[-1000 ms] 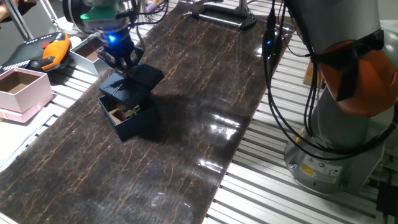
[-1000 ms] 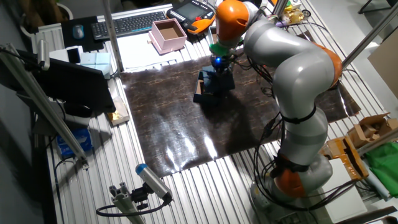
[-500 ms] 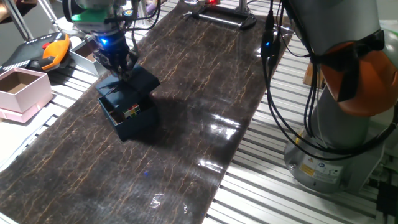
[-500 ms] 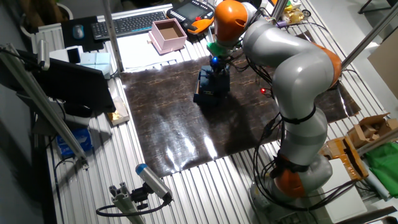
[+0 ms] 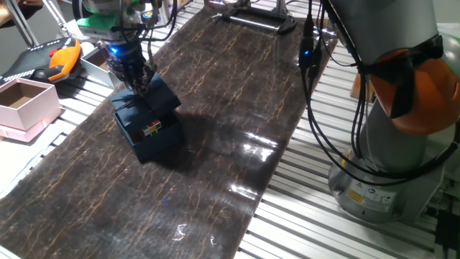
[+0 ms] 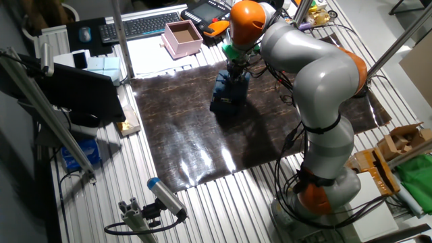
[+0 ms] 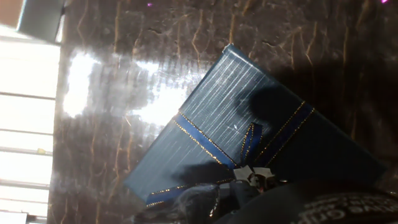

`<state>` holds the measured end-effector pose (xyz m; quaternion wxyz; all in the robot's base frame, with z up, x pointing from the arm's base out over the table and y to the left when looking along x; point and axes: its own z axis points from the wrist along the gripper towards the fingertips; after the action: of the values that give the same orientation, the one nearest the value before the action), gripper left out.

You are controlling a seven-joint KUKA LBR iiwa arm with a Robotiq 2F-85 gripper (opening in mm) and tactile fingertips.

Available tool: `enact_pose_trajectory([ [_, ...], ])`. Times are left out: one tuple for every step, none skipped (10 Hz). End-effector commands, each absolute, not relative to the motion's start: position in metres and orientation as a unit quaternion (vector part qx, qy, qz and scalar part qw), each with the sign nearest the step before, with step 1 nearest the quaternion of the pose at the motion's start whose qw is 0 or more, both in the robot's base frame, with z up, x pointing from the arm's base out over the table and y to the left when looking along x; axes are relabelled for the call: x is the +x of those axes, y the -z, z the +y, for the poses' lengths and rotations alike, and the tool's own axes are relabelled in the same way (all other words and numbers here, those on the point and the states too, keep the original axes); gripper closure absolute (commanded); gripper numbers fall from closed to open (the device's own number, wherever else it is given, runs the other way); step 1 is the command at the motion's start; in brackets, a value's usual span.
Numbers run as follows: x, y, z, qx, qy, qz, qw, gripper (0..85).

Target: Cover the box

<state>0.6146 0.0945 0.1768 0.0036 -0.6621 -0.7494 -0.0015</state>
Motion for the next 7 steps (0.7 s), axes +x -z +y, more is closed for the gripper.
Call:
enact_pose_trajectory([
  [0.615, -0.176, 0.096, -0.662, 0.003, -0.749, 0.003, 84.3],
  [0.616, -0.175, 0.098, -0.66, 0.004, -0.751, 0.003, 84.3],
  [0.616, -0.173, 0.1, -0.655, 0.005, -0.756, 0.002, 84.3],
  [0.617, -0.172, 0.102, -0.653, 0.007, -0.757, 0.003, 84.3],
  [0.618, -0.169, 0.105, -0.653, 0.011, -0.757, 0.003, 84.3],
  [0.619, -0.166, 0.107, -0.652, 0.012, -0.758, 0.002, 84.3],
  [0.62, -0.164, 0.109, -0.651, 0.013, -0.759, 0.001, 84.3],
])
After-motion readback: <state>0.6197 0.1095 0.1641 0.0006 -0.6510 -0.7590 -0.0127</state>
